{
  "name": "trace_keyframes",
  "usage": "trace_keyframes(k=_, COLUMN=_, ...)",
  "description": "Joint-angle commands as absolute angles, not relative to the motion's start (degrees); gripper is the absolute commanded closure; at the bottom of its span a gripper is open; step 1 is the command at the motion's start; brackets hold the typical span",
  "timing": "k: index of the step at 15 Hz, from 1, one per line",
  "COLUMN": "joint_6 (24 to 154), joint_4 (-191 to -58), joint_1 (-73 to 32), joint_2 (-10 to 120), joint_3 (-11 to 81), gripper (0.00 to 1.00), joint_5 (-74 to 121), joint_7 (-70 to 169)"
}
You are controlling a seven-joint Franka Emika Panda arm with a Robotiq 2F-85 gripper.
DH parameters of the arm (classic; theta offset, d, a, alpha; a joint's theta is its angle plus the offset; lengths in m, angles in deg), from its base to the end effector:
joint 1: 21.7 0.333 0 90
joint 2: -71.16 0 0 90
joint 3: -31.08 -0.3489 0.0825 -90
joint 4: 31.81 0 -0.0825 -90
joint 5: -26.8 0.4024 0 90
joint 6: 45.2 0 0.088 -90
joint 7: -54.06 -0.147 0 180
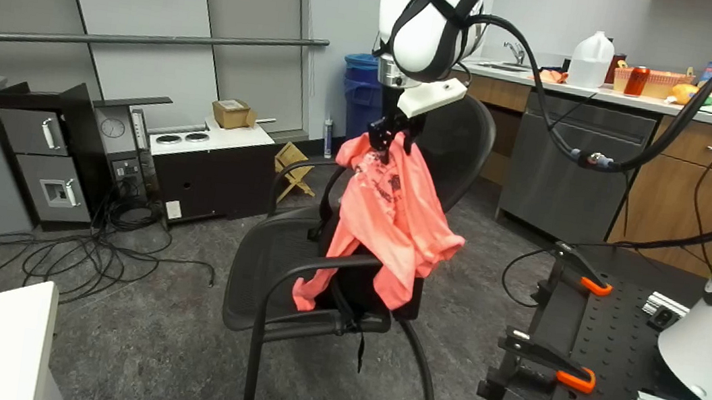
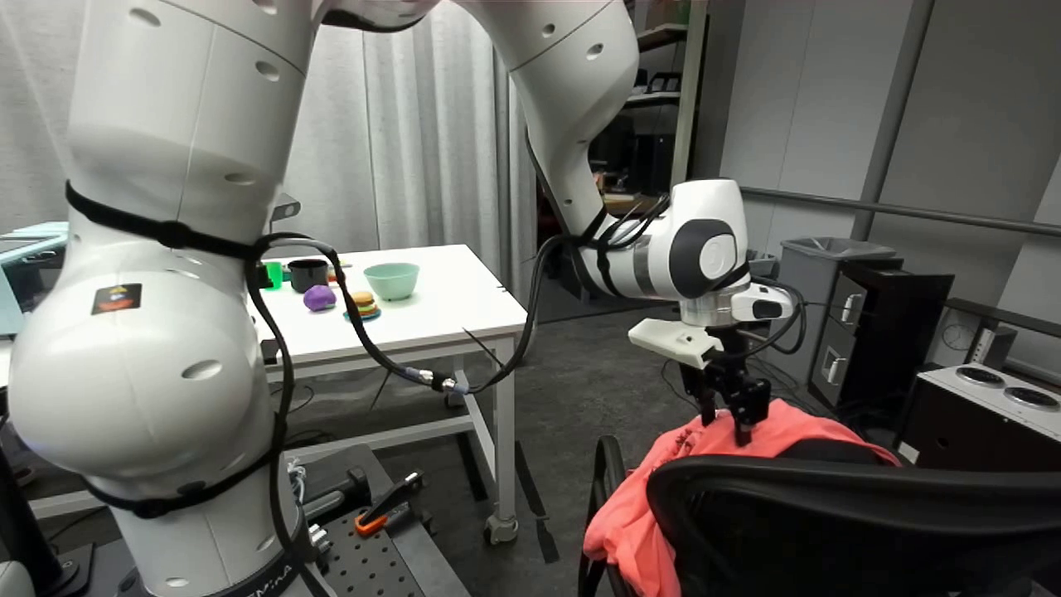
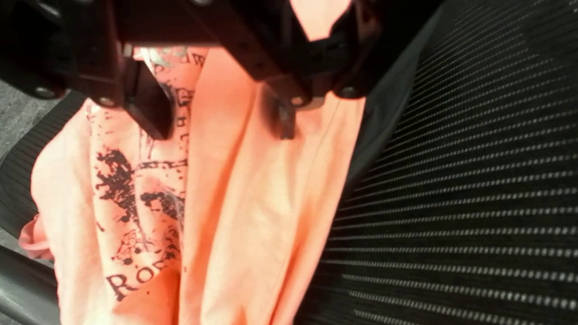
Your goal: Put the shirt on the backrest of the chair
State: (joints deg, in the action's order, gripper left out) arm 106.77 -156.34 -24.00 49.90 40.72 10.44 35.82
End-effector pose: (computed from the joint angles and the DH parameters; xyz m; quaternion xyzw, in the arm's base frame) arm 0.5888 -0.1229 0.2079 0.9844 -0.1320 0.0582 0.1005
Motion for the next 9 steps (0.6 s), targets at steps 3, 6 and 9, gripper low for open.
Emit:
trace_keyframes(k=3, joint_6=106.86, joint_4=-155.86, joint_1=-23.19, joint_2=49.71, joint_3=42.42, gripper=0.82, joint_5=11.40, joint_7=36.29)
trace_keyframes(k=6, joint_6=106.47, joint_4=-158.84, joint_1=-23.91, joint_2=52.82, joint_3=42.10, gripper=0.99, joint_5=12.39, joint_7=37.92)
trace_keyframes(k=9, joint_6=105.29, joint_4=-162.58, joint_1=-24.60, joint_2=56.84, joint_3=42.25, gripper=0.98, joint_5=12.36, joint_7=39.61)
